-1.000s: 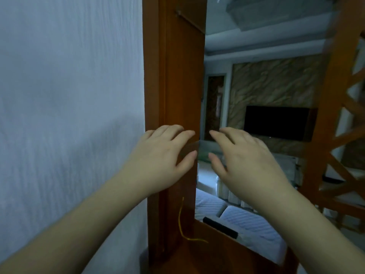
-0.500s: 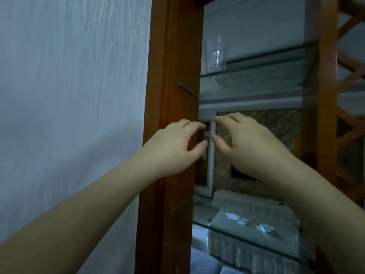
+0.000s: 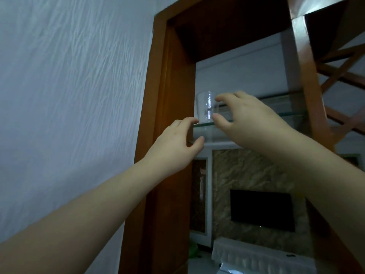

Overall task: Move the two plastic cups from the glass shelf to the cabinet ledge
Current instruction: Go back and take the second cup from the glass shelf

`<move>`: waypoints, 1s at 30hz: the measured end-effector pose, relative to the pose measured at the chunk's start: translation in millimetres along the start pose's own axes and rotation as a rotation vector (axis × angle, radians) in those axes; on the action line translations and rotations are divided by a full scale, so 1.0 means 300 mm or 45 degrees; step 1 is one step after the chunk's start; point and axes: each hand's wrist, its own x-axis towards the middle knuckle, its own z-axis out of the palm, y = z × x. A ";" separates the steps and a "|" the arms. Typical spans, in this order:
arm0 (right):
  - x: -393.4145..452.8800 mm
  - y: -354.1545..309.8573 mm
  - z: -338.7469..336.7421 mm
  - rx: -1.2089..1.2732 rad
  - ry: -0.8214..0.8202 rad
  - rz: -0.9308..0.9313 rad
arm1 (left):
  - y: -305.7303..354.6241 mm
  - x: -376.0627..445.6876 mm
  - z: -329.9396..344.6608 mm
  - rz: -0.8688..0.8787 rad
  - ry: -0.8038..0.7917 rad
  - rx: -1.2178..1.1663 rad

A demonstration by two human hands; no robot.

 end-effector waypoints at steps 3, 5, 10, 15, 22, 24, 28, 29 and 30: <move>0.104 0.024 -0.015 0.070 0.034 0.056 | -0.010 0.042 0.007 -0.011 -0.001 -0.053; 0.170 0.035 -0.019 0.156 0.033 0.123 | -0.013 0.070 0.002 -0.036 -0.009 -0.078; 0.283 0.030 0.021 0.250 -0.084 0.266 | -0.027 0.130 -0.017 -0.130 -0.023 -0.142; 0.375 -0.005 0.074 0.338 -0.220 0.579 | -0.021 0.181 -0.015 -0.257 -0.067 -0.211; 0.426 -0.002 0.152 0.466 -0.406 0.661 | -0.021 0.207 0.012 -0.357 -0.131 -0.316; 0.428 0.005 0.177 0.511 -0.410 0.696 | -0.024 0.205 0.021 -0.369 -0.153 -0.327; 0.425 0.024 0.205 0.653 -0.365 0.730 | -0.025 0.209 0.041 -0.401 -0.137 -0.343; 0.422 0.029 0.204 0.686 -0.328 0.726 | -0.024 0.210 0.045 -0.411 -0.131 -0.353; 0.420 0.035 0.202 0.706 -0.282 0.715 | -0.023 0.211 0.048 -0.423 -0.125 -0.363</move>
